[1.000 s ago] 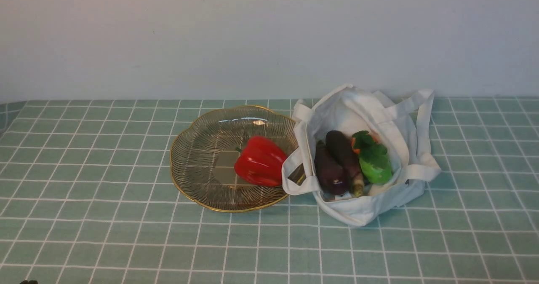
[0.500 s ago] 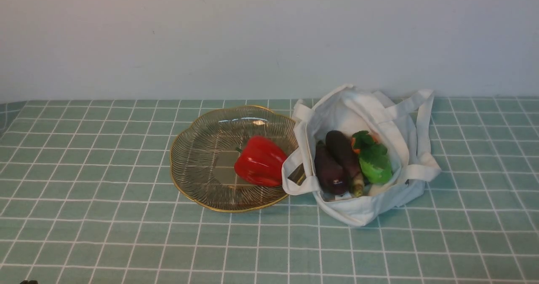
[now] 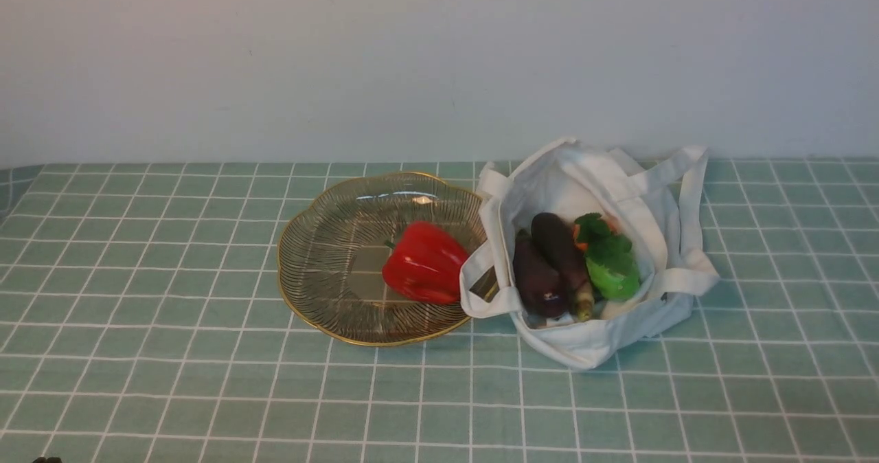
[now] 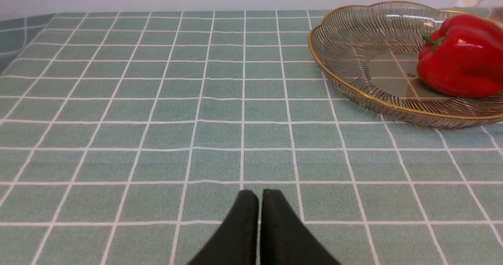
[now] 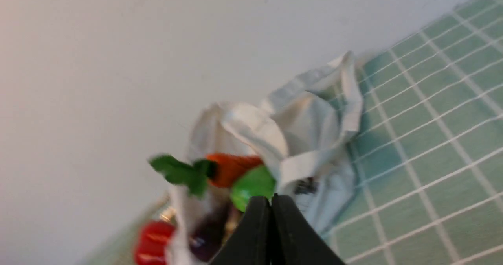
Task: Take vegetables from cloth bag on blue coffee tablecloth place on plate.
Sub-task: 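Reach into the cloth bag and grasp a vegetable inside it with the right gripper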
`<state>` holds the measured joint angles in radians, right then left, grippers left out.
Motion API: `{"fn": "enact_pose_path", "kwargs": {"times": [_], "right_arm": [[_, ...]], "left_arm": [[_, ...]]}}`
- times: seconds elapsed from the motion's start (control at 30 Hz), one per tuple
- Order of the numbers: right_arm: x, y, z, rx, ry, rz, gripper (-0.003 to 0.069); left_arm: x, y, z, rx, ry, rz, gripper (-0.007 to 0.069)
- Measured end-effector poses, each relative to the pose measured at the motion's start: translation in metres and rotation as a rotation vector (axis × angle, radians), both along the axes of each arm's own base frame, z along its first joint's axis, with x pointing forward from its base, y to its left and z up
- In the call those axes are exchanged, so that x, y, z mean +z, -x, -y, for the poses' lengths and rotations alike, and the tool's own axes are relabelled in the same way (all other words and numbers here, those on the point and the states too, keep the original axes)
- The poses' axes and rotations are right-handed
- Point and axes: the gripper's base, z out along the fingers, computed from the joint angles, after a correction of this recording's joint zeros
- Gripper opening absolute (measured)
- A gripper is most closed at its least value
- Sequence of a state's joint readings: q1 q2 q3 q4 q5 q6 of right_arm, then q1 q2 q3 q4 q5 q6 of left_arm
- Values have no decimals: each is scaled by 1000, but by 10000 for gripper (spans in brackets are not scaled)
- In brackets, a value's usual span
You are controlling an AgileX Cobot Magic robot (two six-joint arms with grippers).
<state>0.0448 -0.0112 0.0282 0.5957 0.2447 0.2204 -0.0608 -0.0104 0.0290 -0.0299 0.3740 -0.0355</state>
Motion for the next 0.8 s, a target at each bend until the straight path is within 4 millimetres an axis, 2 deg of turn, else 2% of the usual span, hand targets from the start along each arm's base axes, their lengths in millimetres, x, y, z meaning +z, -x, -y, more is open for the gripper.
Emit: {"fn": "enact_pose_path", "kwargs": {"times": [0.1,0.3,0.33,0.4,0.43,0.47,0.5,0.57,0.6,0.7,0.8], "right_arm": [[2,0,0,-4,-137,10,-15],[4,0,-1,-1,-209,10,-15],[10,1,-1,6,-212,23,-15],[39,6,-1,13,-169,113,-15],[39,6,-1,13,-160,114,-15],[78,17,0,11,-57,246,-15],[91,20,0,7,0,280,-15],[140,28,-2,16,197,336,-15],[143,27,-2,19,211,333,-15],[175,14,-8,96,399,199,-15],[172,-24,-13,229,533,-128,-15]], "left_arm": [[0,0,0,0,0,0,-4],[0,0,0,0,0,0,-4],[0,0,0,0,0,0,-4],[0,0,0,0,0,0,-4],[0,0,0,0,0,0,-4],[0,0,0,0,0,0,-4],[0,0,0,0,0,0,-4],[0,0,0,0,0,0,-4],[0,0,0,0,0,0,-4],[0,0,0,0,0,0,-4],[0,0,0,0,0,0,-4]]}}
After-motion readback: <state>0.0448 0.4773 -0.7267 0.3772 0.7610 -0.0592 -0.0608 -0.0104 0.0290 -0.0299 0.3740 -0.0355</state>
